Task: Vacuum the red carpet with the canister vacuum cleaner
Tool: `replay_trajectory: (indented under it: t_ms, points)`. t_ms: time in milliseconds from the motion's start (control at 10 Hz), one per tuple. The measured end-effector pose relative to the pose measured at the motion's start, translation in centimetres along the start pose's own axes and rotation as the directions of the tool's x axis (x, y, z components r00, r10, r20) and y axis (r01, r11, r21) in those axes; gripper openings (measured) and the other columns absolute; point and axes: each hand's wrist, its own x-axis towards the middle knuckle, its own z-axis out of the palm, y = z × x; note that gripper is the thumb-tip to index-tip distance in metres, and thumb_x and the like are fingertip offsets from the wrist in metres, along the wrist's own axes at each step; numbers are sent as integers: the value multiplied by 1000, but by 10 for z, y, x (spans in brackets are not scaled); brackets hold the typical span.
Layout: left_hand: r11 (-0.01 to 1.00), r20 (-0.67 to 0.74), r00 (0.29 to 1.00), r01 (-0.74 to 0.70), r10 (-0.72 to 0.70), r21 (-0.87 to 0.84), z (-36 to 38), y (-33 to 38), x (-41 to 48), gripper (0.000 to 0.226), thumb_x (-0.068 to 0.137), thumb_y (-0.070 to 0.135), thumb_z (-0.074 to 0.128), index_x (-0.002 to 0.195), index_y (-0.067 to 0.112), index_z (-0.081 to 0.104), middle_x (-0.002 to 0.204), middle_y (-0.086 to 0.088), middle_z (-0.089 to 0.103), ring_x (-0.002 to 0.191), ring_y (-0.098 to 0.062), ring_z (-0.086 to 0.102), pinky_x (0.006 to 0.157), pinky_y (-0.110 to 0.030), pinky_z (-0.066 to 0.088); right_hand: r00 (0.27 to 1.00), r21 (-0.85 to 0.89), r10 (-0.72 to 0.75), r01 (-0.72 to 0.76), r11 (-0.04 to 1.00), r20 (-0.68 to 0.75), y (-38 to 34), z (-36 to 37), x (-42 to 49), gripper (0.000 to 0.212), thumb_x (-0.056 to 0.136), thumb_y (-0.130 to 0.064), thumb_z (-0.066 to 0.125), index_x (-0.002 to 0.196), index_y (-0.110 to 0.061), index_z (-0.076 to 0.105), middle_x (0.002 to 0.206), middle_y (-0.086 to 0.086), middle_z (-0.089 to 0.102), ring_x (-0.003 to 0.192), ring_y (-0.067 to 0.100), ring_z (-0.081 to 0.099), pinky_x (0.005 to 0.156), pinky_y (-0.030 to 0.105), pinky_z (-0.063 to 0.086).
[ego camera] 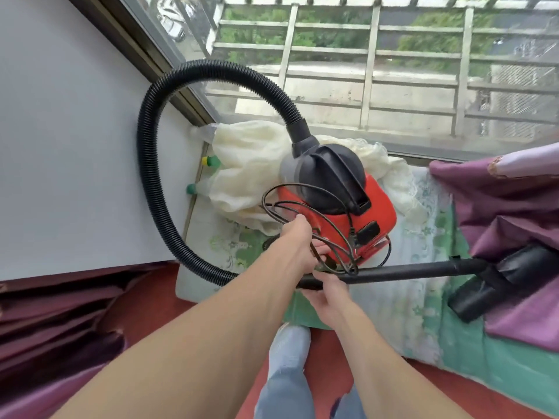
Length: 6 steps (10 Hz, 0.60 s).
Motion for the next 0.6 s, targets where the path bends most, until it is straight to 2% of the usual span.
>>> replay_trajectory:
  t_ms: [100,200,300,400,500,600]
  points:
    - [1000,-14,1000,-3,3,10,-7,-3,30,36,105,40,39,96,11,58,89,-16,69,67,-26,64,76,-37,57,1000,-21,-22,22,1000,7,9,-2,27,13,94,3,54,106,2,58,101,20,65,88,32,64,97,49,50]
    - [999,-12,1000,3,-3,40,-18,-8,54,32,102,41,48,98,14,63,85,-8,68,66,-23,64,54,-30,52,1000,-134,-11,9,991,-12,12,-10,51,27,93,-1,56,120,7,57,111,29,63,100,39,64,90,46,53]
    - [997,-18,999,28,-27,76,-30,-13,79,41,99,49,52,118,13,62,99,-7,67,79,-23,62,53,-33,42,999,-167,-13,7,986,-30,8,-14,68,25,98,-6,52,119,5,58,116,30,60,109,40,59,87,45,53]
    - [998,-39,998,42,-40,51,-39,-15,96,55,90,58,61,122,13,59,92,-9,62,74,-23,59,59,-38,53,1000,-165,-1,1,986,-2,5,-19,74,11,95,-2,54,102,5,59,121,32,56,101,37,59,94,48,51]
    - [998,-77,995,60,-59,10,-41,-21,102,66,79,63,71,121,15,56,114,-13,63,92,-28,65,82,-42,57,1000,-129,11,-9,992,12,4,-24,67,6,95,-2,56,98,3,55,134,34,48,95,36,61,92,47,51]
    - [999,-102,994,27,-29,-16,-43,-22,86,41,91,47,62,117,16,56,107,-10,60,91,-28,64,77,-34,54,999,-94,-34,35,995,13,0,-24,41,15,99,-1,49,112,5,48,132,33,48,101,40,59,90,45,49]
